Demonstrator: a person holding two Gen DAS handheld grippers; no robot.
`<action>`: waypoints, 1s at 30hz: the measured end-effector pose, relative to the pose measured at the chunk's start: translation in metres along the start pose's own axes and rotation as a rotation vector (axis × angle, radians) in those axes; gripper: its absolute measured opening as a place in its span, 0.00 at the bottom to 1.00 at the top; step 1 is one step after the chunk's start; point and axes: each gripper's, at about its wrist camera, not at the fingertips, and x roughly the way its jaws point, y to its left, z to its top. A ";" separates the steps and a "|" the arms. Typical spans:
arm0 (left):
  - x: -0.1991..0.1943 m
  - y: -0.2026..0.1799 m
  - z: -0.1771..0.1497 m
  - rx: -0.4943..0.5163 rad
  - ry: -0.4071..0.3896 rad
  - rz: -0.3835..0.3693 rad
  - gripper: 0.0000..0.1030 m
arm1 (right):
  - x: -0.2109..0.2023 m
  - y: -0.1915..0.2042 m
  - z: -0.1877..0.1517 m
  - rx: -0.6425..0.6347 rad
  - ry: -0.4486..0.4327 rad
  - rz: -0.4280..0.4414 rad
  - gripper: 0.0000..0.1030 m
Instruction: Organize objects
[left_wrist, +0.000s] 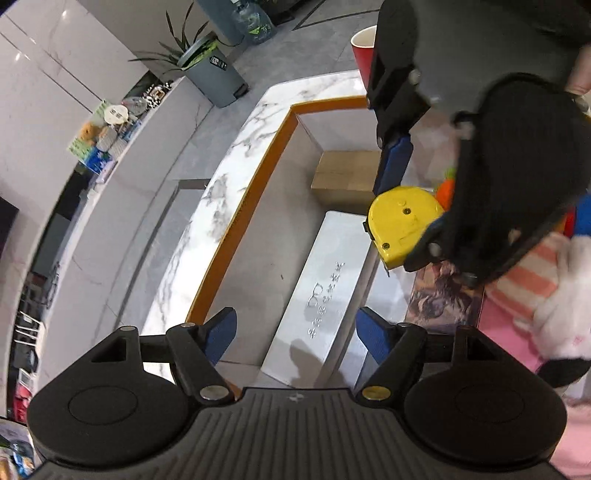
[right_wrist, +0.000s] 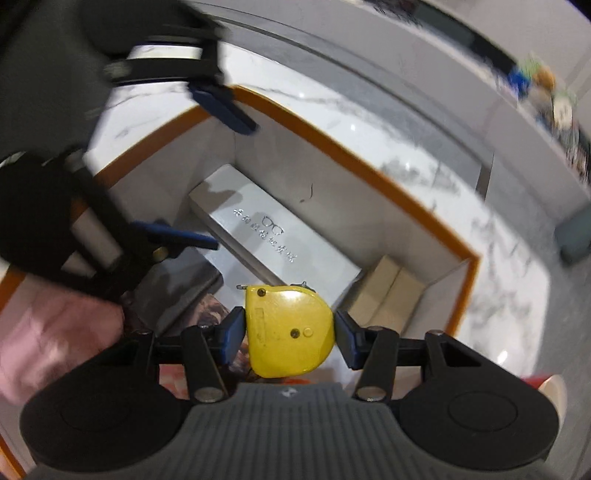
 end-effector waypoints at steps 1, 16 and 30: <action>0.002 -0.001 0.000 0.008 0.002 0.009 0.84 | 0.005 -0.004 0.001 0.046 0.016 0.016 0.53; -0.001 -0.013 -0.019 -0.007 0.016 -0.014 0.84 | 0.037 -0.020 -0.004 0.267 0.111 0.037 0.53; -0.078 -0.011 -0.013 -0.119 -0.036 0.005 0.84 | -0.046 -0.001 -0.006 0.210 0.002 0.001 0.54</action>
